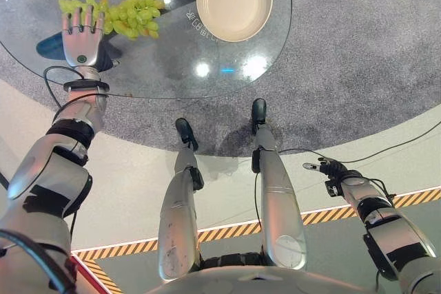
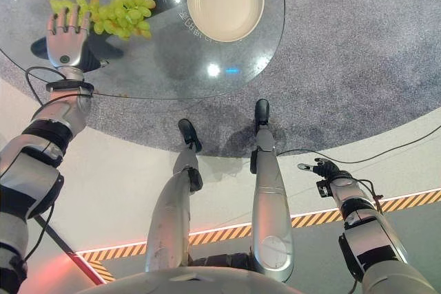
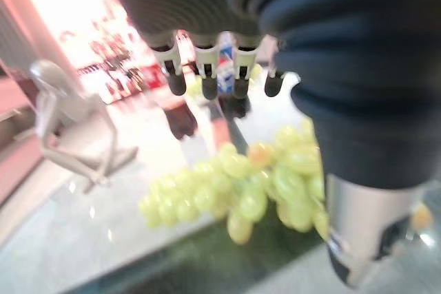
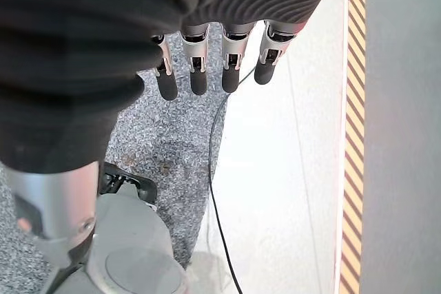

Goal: Pick up fruits into the plate

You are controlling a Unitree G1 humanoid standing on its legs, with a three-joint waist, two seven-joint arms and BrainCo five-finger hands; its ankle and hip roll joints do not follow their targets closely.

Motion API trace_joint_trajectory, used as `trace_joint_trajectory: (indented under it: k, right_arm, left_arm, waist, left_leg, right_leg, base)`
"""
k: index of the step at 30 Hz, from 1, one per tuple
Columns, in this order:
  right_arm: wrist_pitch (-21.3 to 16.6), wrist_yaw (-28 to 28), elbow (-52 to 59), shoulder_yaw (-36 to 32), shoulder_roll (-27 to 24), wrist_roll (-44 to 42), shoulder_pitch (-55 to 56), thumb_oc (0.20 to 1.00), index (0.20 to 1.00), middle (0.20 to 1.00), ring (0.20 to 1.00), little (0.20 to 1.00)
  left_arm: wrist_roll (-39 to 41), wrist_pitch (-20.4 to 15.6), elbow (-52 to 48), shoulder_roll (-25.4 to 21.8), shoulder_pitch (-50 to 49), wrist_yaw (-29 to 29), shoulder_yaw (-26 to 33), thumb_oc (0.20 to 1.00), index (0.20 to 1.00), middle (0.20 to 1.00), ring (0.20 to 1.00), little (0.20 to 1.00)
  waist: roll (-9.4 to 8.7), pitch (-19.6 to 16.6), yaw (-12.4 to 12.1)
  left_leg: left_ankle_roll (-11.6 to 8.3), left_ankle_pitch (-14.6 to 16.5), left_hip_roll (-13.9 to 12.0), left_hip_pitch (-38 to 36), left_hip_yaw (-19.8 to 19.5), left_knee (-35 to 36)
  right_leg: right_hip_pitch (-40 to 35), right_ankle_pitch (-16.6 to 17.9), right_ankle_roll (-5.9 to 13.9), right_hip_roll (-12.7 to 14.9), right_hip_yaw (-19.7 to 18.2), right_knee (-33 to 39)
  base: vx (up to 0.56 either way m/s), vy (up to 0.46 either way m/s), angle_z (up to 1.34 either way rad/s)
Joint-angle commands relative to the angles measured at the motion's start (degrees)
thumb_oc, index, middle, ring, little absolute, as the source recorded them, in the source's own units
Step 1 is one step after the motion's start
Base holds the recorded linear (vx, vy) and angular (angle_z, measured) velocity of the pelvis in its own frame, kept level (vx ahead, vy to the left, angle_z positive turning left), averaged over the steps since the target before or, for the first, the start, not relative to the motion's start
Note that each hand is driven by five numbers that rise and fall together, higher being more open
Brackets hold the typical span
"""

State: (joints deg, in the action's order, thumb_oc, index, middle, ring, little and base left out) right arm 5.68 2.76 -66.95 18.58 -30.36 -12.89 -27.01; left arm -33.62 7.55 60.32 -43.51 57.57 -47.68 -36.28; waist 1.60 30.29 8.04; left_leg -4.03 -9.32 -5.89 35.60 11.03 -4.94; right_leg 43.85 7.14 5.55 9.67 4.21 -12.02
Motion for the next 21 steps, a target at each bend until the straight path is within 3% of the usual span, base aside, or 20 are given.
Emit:
trace_joint_trajectory:
  k: [1,4,8,15,21]
  right_arm:
    - [0.2,-1.3,1.3,2.0,-0.3,-0.3,4.2,1.0,1.0,1.0,1.0,1.0]
    - [0.0,-1.5,1.6,2.6,0.5,-0.7,4.8,1.0,1.0,1.0,1.0,1.0]
    - [0.2,-1.8,2.2,2.7,0.3,-0.7,4.6,1.0,1.0,1.0,1.0,1.0]
    - [1.5,-1.9,1.4,2.4,-0.2,-0.2,3.2,1.0,1.0,1.0,1.0,1.0]
    - [0.6,-1.3,0.4,2.7,-1.5,1.4,3.7,1.0,1.0,1.0,1.0,1.0]
  left_arm:
    - [2.1,1.1,2.5,-3.6,3.2,-6.9,6.3,1.0,1.0,1.0,1.0,1.0]
    - [2.9,-0.4,2.6,-3.8,5.3,-8.9,7.3,1.0,1.0,1.0,1.0,1.0]
    - [-0.3,-1.1,3.2,-4.0,7.8,-7.3,5.6,1.0,1.0,1.0,1.0,1.0]
    - [-8.9,-3.3,5.1,-4.4,11.9,-0.6,-0.7,1.0,1.0,1.0,1.0,1.0]
    - [-6.4,-7.1,6.3,-5.2,15.3,7.4,-6.6,1.0,1.0,1.0,1.0,1.0]
  waist:
    - [-1.72,-0.5,0.1]
    - [-2.34,-0.5,0.2]
    - [-2.37,-0.5,0.6]
    - [-2.14,-0.5,1.5]
    - [-1.62,-0.5,2.9]
  left_leg:
    - [-0.67,8.8,2.9,6.2,-1.0,-11.0]
    - [-0.71,9.0,2.7,6.9,-1.3,-11.3]
    - [-0.75,9.1,2.6,7.9,-1.4,-12.0]
    - [-0.79,9.4,2.3,9.5,-0.5,-12.8]
    - [-0.37,10.4,2.5,11.3,0.5,-14.6]
  right_leg:
    - [0.0,-7.6,-1.38,-4.6,0.7,-5.1]
    - [0.6,-7.8,-1.46,-4.9,0.8,-5.4]
    - [1.7,-7.8,-1.46,-4.9,0.7,-6.1]
    - [3.5,-7.1,-1.07,-4.5,0.4,-6.3]
    - [5.8,-6.8,-0.98,-4.3,-0.4,-7.1]
  base:
    - [0.02,-0.064,0.0]
    - [0.02,-0.047,0.03]
    - [0.0,-0.006,0.01]
    - [0.01,0.046,0.02]
    - [0.02,0.077,-0.05]
